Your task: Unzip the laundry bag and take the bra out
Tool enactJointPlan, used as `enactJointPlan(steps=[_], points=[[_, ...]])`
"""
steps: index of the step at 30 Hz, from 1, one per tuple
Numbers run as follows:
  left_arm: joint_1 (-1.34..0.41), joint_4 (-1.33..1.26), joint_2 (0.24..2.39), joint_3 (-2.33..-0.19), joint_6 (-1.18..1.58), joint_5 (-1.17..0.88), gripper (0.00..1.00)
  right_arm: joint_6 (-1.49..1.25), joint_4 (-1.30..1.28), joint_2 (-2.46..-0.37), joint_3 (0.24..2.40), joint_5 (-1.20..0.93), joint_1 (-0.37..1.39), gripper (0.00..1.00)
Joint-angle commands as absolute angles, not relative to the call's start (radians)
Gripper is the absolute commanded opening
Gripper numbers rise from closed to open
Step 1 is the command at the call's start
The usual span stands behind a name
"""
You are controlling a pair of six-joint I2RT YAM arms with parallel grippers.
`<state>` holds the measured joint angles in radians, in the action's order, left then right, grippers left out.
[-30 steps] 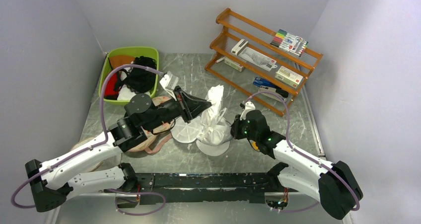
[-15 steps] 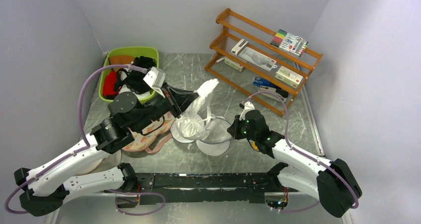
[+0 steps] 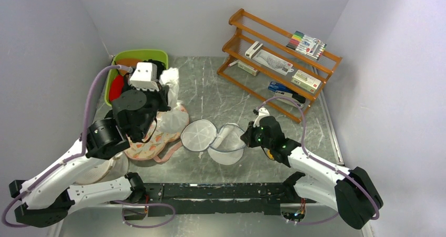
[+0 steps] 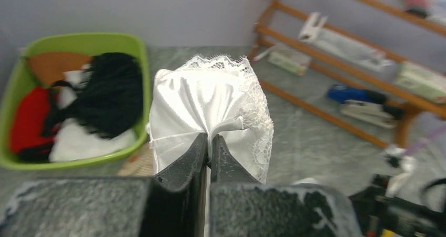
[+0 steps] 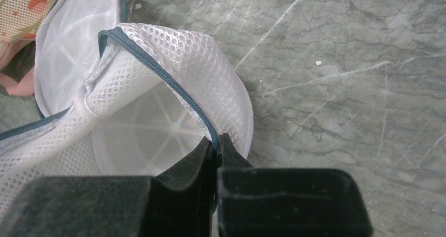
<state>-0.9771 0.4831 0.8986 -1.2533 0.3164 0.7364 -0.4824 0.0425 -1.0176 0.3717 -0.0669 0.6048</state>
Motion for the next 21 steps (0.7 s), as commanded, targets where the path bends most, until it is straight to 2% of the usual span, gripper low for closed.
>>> enactJointPlan(steps=[1,5,9,15,21], points=[[-0.977,0.62,0.917,-1.306,0.204,0.984,0.07,-0.469,0.069,-1.033,0.379,-0.048,0.601,0.0],[-0.976,0.555,0.93,-1.269,0.082,1.133,0.07,-0.466,0.073,-1.039,0.379,-0.046,0.6,0.0],[-0.973,0.398,0.951,-1.198,-0.054,1.185,0.07,-0.465,0.076,-1.035,0.374,-0.041,0.6,0.0],[-0.86,0.275,1.055,-1.254,-0.047,0.962,0.07,-0.453,0.058,-1.031,0.386,-0.034,0.598,0.0],[-0.569,0.347,1.219,-1.405,0.098,0.724,0.07,-0.451,0.05,-1.006,0.383,-0.029,0.598,0.0]])
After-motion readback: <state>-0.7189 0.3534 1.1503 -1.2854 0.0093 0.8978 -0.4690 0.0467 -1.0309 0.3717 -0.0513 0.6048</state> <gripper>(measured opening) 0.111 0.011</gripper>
